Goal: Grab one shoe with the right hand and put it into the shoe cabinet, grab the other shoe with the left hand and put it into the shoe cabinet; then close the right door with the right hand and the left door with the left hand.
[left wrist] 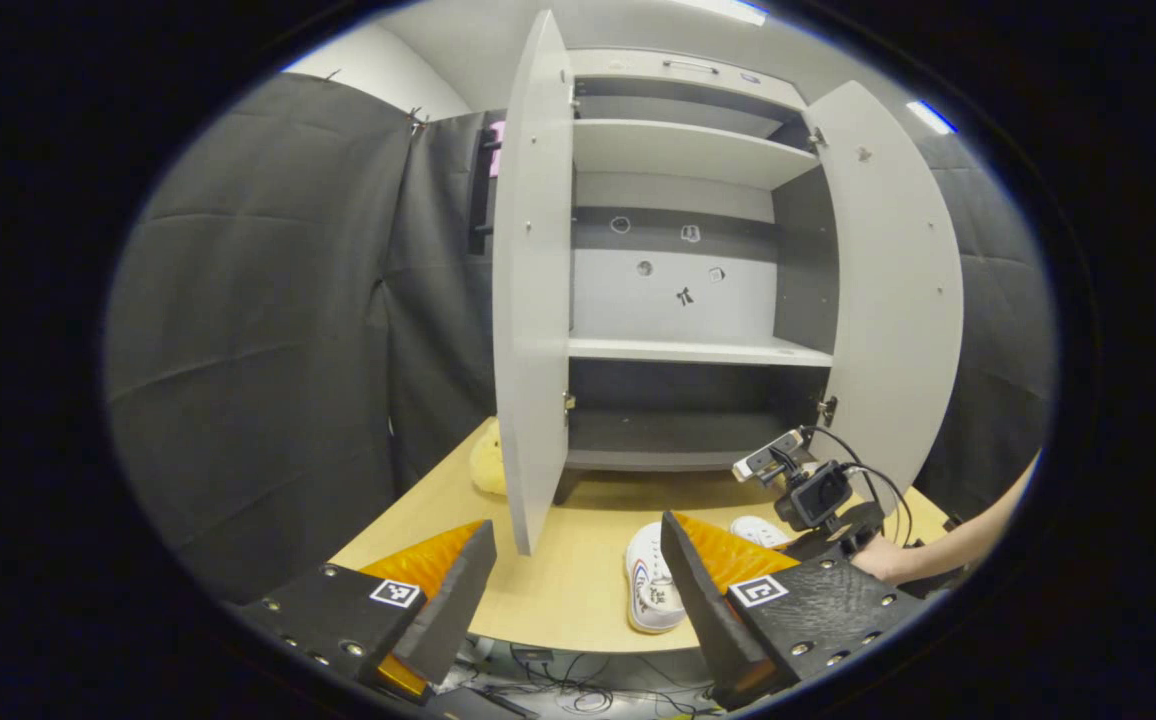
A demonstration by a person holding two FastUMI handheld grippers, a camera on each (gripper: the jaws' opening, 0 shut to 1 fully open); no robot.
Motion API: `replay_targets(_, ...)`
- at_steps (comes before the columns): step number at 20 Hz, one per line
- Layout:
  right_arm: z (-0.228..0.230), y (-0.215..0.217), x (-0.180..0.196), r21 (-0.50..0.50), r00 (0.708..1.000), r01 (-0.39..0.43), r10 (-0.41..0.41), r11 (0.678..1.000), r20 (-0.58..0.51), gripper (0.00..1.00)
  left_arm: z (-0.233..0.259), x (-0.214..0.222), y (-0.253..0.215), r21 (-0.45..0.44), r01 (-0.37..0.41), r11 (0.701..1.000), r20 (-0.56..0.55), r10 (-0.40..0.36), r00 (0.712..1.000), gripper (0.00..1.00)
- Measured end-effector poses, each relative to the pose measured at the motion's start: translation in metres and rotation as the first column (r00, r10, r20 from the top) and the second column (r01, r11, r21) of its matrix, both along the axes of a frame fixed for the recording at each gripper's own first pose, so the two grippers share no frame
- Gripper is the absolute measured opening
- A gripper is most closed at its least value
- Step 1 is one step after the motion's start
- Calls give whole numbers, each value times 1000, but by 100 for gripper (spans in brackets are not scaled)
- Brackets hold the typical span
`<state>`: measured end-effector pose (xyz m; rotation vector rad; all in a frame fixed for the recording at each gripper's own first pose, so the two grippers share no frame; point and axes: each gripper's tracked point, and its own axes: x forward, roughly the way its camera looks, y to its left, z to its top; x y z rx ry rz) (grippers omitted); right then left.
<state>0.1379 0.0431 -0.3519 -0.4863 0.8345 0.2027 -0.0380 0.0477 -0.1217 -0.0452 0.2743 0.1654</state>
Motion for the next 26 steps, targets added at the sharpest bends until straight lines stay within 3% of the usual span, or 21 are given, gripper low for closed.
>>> replay_targets(5, 39, -8, -11, 129, 996, 75, -81, 989, 43, 2, 8, 2, -11, 6, 41, 999, 18, -41, 999, 94)
replay_targets(14, 166, 0, -19, 208, 961, 26, -81, 978, 263, 2, 12, 14, -32, 2, 132, 991, 32, -132, 991, 94)
replay_targets(21, 308, 30, -10, 281, 870, -90, -63, 955, 490, 2, 30, 25, -46, -18, 181, 983, 43, -180, 983, 94)
replay_targets(26, 385, 51, 30, 306, 809, -176, -39, 936, 587, 2, 41, 43, -45, 23, 179, 983, 51, -180, 982, 94)
